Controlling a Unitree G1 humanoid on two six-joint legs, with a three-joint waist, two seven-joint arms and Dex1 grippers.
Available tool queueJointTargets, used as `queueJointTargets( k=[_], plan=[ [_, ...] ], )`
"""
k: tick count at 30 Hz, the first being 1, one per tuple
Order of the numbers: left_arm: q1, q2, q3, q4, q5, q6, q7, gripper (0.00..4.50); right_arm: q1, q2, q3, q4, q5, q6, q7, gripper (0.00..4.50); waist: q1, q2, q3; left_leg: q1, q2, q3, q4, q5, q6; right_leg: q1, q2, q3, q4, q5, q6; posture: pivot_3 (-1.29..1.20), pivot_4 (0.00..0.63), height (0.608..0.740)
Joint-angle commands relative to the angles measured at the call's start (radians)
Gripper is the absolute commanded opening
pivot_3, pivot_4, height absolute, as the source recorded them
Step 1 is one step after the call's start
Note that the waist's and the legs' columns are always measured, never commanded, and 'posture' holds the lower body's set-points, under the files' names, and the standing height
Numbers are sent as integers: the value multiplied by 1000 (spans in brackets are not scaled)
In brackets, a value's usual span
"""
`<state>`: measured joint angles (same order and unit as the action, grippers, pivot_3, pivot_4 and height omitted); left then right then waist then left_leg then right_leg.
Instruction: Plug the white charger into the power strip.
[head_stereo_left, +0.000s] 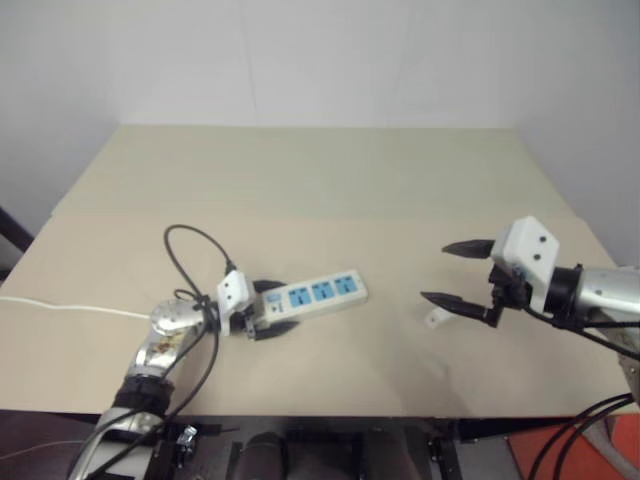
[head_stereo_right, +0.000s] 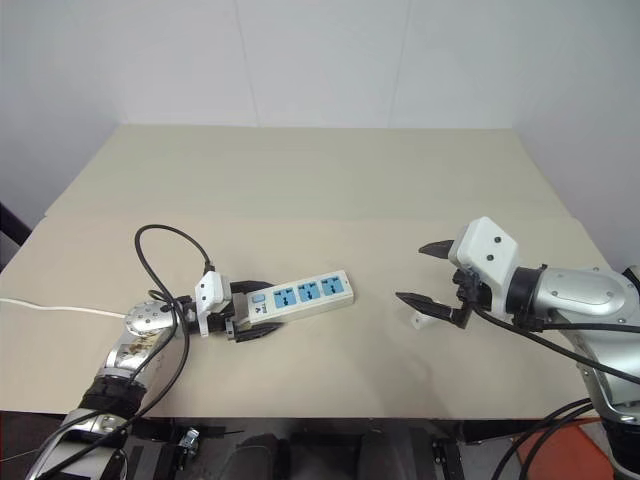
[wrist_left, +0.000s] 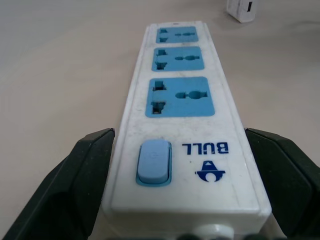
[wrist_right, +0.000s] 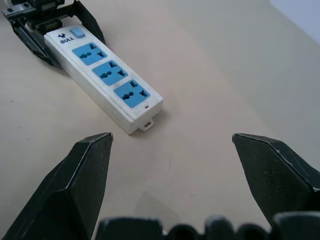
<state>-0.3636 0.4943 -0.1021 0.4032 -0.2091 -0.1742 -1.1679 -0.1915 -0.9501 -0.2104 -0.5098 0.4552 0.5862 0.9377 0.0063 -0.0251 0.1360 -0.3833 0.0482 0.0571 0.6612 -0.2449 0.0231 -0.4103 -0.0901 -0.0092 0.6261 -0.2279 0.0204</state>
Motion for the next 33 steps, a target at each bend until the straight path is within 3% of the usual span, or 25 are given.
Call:
queueJointTargets(
  k=[1, 9, 13, 20, 24, 33],
  plan=[
    [42, 32, -14, 28, 37, 14, 2, 4467, -23, -11, -16, -16, 15, -1, -3, 4500, -4, 0, 0, 1, 0, 0, 0, 0, 0, 1, 0, 0, 0, 0, 0, 0, 150, 740],
    [22, 12, -20, 61, 40, 17, 21, 4467, -58, 0, 15, 1, 9, -12, -1, 4500, -9, 2, -1, 7, 1, 0, -1, 0, 0, 6, 0, 0, 0, -3, 5, 0, 150, 740],
    [9, -11, -19, 75, 25, 6, 9, 3333, -69, -2, 20, 6, 10, -11, -1, 4500, -3, 3, -1, 7, 1, 0, -1, 0, 0, 6, 0, 0, 0, -3, 4, 0, 150, 740],
    [-20, -55, -40, 71, 20, -16, -33, 3312, -69, -26, 10, 24, 14, -9, 24, 4500, 11, 3, -2, 5, 0, 0, -1, 0, 0, 6, -1, -1, -1, -3, 4, 0, 150, 740],
    [-39, -36, -66, 3, 3, -6, -121, 3312, -94, -92, 45, 75, -24, -59, 108, 4500, 12, 3, -2, 3, -1, 0, 0, 0, 0, 5, -2, -2, -3, -1, 0, 0, 150, 740],
    [-54, 23, -102, -63, -2, 16, -244, 3312, -243, -176, 261, 222, -163, -237, 326, 4500, 4, 2, -1, -3, 0, -1, 0, -1, 1, 0, -1, -2, -5, 0, 0, 0, 150, 740]
  ],
)
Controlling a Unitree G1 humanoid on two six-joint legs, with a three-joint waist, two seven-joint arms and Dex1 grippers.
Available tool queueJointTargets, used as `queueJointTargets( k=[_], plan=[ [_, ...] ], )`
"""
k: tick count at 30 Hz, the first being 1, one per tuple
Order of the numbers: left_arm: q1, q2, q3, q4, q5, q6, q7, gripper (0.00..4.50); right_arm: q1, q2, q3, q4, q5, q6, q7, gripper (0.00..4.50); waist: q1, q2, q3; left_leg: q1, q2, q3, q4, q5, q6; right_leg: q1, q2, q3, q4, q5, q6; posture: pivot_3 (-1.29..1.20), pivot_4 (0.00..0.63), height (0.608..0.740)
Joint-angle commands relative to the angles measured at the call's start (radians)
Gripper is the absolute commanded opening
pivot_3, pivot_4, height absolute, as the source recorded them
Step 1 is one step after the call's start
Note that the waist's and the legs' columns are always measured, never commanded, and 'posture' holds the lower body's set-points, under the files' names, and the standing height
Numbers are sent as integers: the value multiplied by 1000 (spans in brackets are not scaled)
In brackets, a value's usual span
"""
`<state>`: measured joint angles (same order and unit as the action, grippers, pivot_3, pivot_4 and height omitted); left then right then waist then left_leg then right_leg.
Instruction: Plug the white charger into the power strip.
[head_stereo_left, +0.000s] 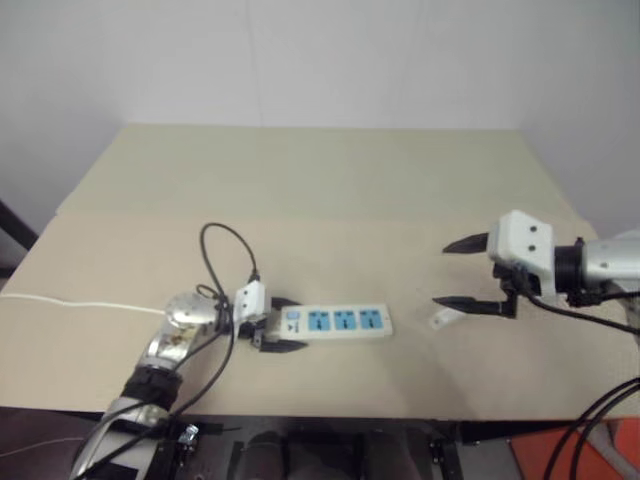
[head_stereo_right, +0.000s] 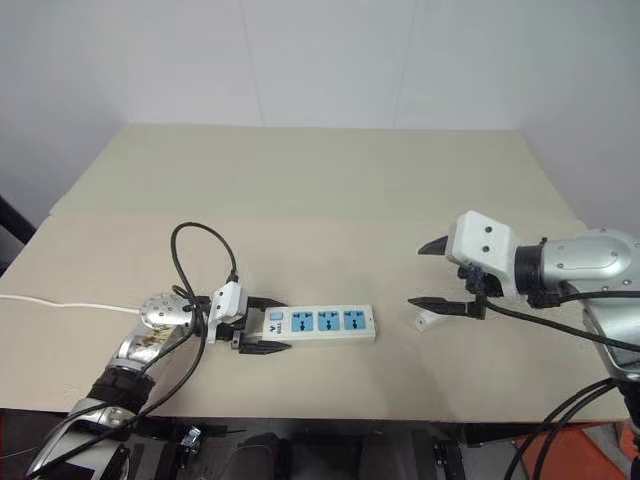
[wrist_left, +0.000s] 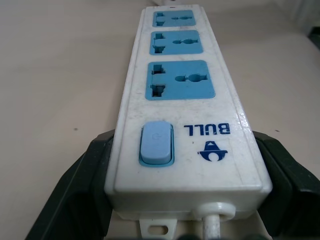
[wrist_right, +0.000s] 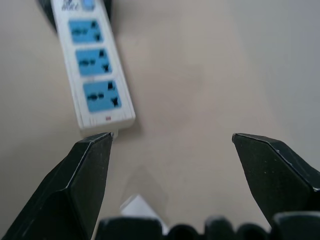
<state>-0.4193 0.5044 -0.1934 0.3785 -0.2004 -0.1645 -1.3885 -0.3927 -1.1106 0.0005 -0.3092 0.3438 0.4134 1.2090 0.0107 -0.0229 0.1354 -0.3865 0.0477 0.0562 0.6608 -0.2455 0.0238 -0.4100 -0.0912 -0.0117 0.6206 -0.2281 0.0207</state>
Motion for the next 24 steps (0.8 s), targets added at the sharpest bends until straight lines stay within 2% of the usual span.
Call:
queueJointTargets(
  k=[1, 11, 24],
  plan=[
    [10, 16, -12, -37, -6, 9, -21, 3312, -56, -16, 85, 37, -86, -88, 69, 4500, -1, 0, 0, 0, 0, 0, 0, 0, 0, 0, 0, 0, 0, 0, 0, 0, 150, 740],
    [52, 17, -16, -84, 8, 34, 29, 3312, -234, 25, 366, 197, -388, -235, 211, 4500, -2, 0, 0, 0, 0, 1, 0, 0, 0, -2, 0, 1, 2, 0, 0, 0, 150, 740],
    [75, 35, -26, -124, 11, 56, 34, 3312, -367, 153, 554, 426, -663, -478, 275, 4500, -1, 0, 0, -2, 0, 2, 1, 0, 0, -6, 0, 1, 5, 0, 0, 0, 150, 740]
  ],
)
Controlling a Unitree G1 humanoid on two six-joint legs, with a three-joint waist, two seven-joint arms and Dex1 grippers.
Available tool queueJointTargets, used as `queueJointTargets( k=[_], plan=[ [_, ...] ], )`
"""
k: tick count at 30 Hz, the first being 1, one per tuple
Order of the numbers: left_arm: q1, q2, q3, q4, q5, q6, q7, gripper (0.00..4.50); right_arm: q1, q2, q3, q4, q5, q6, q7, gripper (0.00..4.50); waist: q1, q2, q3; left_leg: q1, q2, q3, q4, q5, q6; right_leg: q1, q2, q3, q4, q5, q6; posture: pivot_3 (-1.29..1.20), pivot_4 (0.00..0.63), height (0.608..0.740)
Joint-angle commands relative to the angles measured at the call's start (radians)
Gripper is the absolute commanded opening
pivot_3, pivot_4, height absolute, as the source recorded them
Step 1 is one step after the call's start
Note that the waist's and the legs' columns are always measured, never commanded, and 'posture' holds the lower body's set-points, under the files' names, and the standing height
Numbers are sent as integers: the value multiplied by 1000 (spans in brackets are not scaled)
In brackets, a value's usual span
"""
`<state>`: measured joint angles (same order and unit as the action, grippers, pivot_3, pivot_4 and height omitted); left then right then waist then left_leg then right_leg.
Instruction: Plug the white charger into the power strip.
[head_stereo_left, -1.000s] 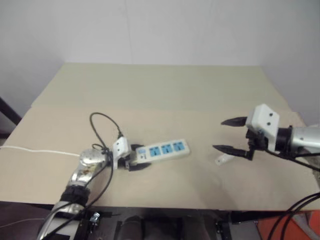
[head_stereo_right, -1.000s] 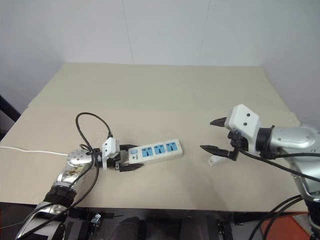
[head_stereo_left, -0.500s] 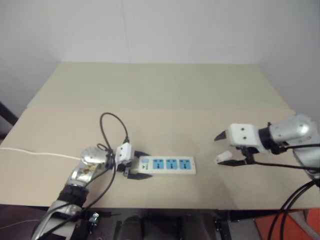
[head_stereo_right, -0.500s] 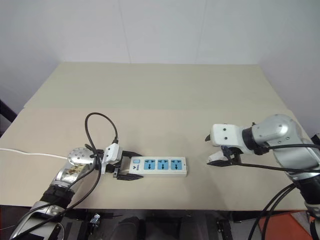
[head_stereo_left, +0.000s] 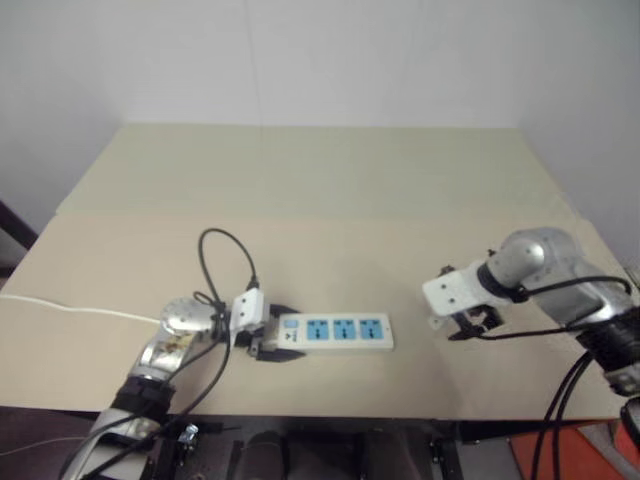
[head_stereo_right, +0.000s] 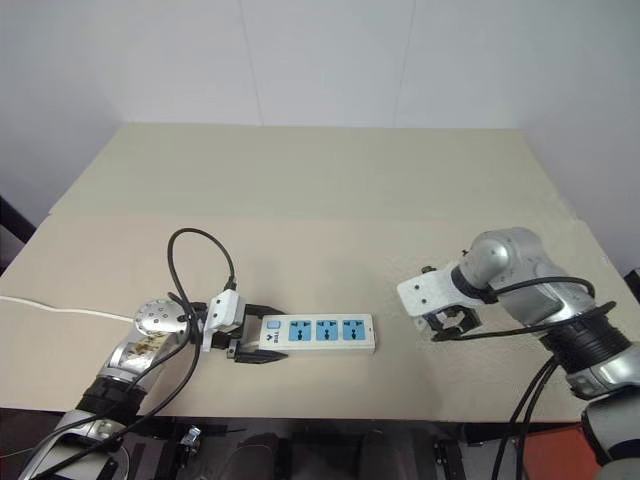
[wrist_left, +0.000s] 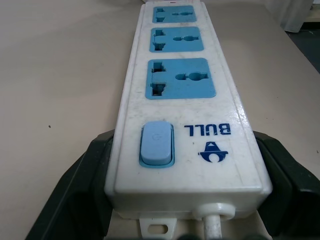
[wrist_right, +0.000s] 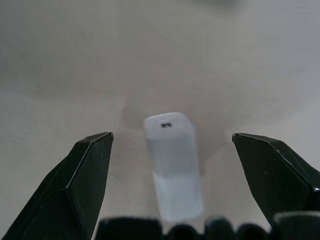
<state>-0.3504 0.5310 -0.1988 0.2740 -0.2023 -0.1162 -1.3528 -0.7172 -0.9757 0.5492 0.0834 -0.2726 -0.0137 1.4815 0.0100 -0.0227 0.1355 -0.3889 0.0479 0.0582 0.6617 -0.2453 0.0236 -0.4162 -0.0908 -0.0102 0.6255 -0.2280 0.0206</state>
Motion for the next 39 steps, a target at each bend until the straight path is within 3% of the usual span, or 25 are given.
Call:
queueJointTargets(
  k=[1, 8, 19, 25, 31, 34, 39],
  plan=[
    [7, 9, -20, -21, 13, 8, -1, 3312, -52, 31, 12, 53, -64, -66, -3, 4500, 0, 0, 0, 0, 0, 0, 0, 0, 0, -1, 0, 0, 0, 0, 0, 0, 150, 740],
    [28, 24, -20, -47, 16, 17, 12, 3312, -91, 70, 35, 142, -113, -190, 23, 4500, -1, 0, 0, 0, 0, 1, 0, 0, 0, -1, 0, 1, 1, 0, 0, 0, 150, 740],
    [62, 48, -11, -87, 8, 40, 38, 3312, -61, 95, 39, 121, -130, -241, 66, 1145, -15, 0, 0, 6, 1, 1, 0, 0, 0, 5, 0, 1, 1, 0, 0, 0, 150, 740],
    [57, 49, -8, -81, 10, 40, 46, 3312, -9, 104, -21, 27, -67, -160, 71, 1136, -15, -1, 0, 9, 1, 0, 0, 0, 0, 9, 0, 0, 0, 0, -1, 0, 150, 740],
    [49, 50, -7, -73, 8, 39, 47, 3312, -70, 223, -251, -58, 298, 235, 72, 1136, -21, 0, 0, 9, 1, 0, 0, 0, 0, 8, 0, 0, 1, 0, -1, 0, 150, 740],
    [47, 50, -8, -66, 10, 39, 49, 3312, -53, 315, -421, -99, 549, 439, -7, 1136, -16, 0, 0, 7, 1, -1, 0, 0, 0, 8, 0, -1, 1, 0, -1, 0, 150, 740],
    [34, 53, -10, -40, 15, 33, 43, 3312, 104, 446, -508, -225, 674, 521, -195, 1136, -9, -1, 0, 7, 2, -3, -1, 0, 0, 8, 0, -3, 0, 0, -2, 0, 150, 740]
  ],
)
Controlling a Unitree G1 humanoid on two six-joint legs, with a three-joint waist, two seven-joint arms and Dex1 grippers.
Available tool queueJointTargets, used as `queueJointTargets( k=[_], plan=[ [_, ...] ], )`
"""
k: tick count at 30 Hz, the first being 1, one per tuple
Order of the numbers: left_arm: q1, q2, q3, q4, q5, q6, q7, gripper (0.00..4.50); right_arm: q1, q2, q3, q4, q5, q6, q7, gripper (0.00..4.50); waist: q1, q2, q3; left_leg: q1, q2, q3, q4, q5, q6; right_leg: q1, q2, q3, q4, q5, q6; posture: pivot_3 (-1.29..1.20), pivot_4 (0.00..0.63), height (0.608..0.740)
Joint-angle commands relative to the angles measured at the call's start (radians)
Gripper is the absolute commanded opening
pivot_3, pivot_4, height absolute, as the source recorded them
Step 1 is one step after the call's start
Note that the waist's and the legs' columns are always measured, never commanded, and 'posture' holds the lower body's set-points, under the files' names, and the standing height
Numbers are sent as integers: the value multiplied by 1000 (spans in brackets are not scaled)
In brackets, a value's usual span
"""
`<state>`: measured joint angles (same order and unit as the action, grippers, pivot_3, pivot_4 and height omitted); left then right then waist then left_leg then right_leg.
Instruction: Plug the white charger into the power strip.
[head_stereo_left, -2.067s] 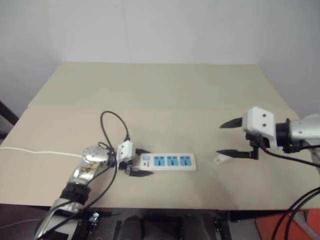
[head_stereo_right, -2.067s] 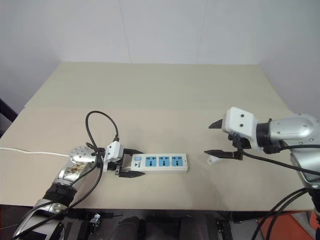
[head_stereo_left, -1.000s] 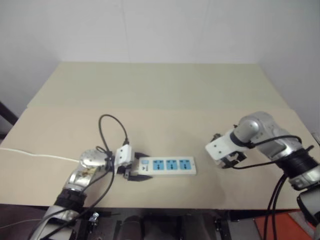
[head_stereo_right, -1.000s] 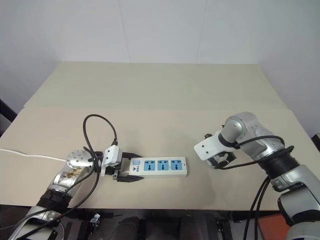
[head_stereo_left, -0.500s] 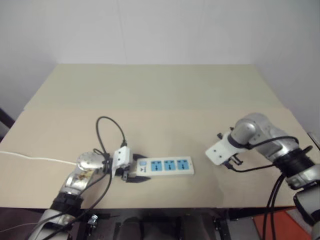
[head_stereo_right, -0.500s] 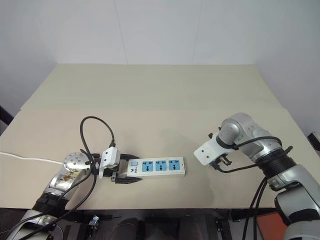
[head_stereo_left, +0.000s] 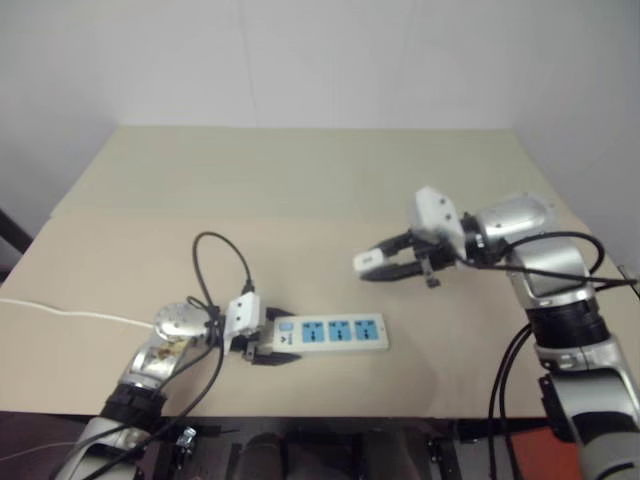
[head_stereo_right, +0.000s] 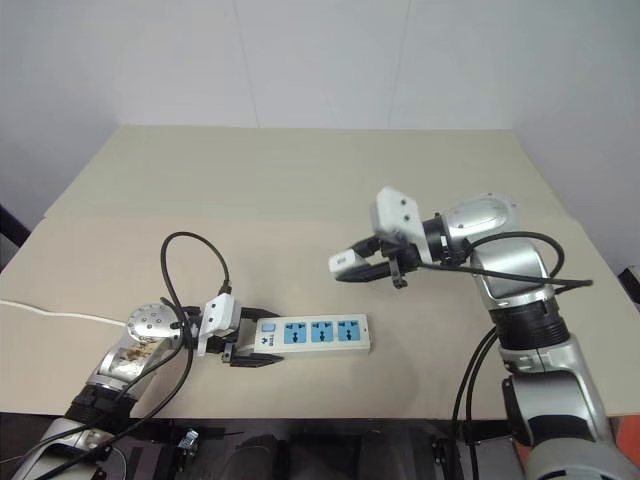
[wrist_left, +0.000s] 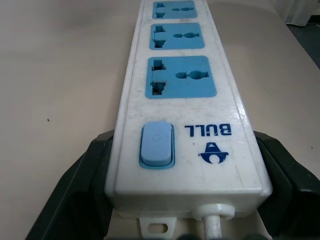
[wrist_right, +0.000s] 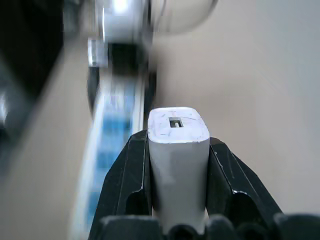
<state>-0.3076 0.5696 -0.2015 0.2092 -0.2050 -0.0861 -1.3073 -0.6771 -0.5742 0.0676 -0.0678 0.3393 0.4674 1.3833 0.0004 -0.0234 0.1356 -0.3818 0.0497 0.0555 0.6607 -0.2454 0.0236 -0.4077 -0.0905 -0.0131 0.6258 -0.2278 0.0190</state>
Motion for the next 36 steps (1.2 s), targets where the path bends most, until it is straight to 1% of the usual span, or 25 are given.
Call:
queueJointTargets(
  k=[1, 4, 6, 8, 10, 13, 17, 20, 29, 36],
  plan=[
    [-14, 16, -6, 31, 19, 1, -5, 3312, 92, 65, -21, -91, 61, 32, -125, 1136, 1, 0, 0, 0, 0, 0, 0, 0, 0, 0, 0, 0, 0, 0, 0, 0, 150, 740],
    [-32, 21, -4, 50, 20, -3, -14, 3312, 164, 132, 16, -108, 35, -20, -209, 1136, -2, 0, 0, 0, -1, 1, 0, 0, 0, -1, 0, 1, 2, 0, 0, 0, 150, 740],
    [-39, 25, -3, 57, 21, -6, -20, 3312, 205, 169, 50, -87, 2, -108, -234, 1136, -4, 0, 0, 0, -1, 1, 0, 0, 0, -1, 0, 1, 2, 0, 0, 0, 150, 740],
    [-43, 29, -2, 62, 20, -8, -26, 3312, 241, 227, 55, -65, 4, -185, -272, 1136, -6, 0, 0, 0, 0, 0, 0, 0, 0, -1, 1, 1, 1, 0, 1, 0, 150, 740],
    [-46, 33, -1, 66, 20, -9, -30, 3312, 248, 252, 84, -43, 7, -192, -267, 1136, -9, 0, 0, -1, 0, 0, 0, 0, 0, -1, 1, 1, 1, 0, 1, 0, 150, 740],
    [-48, 39, 0, 65, 20, -8, -35, 3312, 261, 272, 128, -13, -12, -243, -261, 1136, -12, 0, 0, -1, 0, 0, 0, 0, 0, -1, 1, 1, 1, 0, 1, 0, 150, 740],
    [-49, 44, 2, 66, 19, -6, -39, 3312, 256, 286, 156, 31, -10, -249, -260, 1136, -14, 0, 0, -1, 0, 0, 0, 0, 0, -2, 1, 1, 1, 0, 1, 0, 150, 740],
    [-50, 46, 2, 73, 20, -11, -41, 3312, 248, 286, 180, 73, -40, -298, -257, 1136, -14, 0, 0, -1, 0, 0, 0, 0, 0, -2, 1, 1, 1, 0, 1, 0, 150, 740],
    [-50, 41, -4, 72, 19, -10, -41, 3312, 221, 319, 194, 143, -46, -319, -273, 1136, -15, 0, 0, -1, 0, 0, 0, 0, 0, -2, 1, 1, 1, 0, 1, 0, 150, 740],
    [-53, 36, -7, 70, 19, -7, -41, 3312, 201, 345, 200, 159, -44, -306, -283, 1136, -15, 0, 0, -1, 0, 0, 0, 0, 0, -2, 2, 1, 1, 0, 1, 0, 150, 740]
  ],
)
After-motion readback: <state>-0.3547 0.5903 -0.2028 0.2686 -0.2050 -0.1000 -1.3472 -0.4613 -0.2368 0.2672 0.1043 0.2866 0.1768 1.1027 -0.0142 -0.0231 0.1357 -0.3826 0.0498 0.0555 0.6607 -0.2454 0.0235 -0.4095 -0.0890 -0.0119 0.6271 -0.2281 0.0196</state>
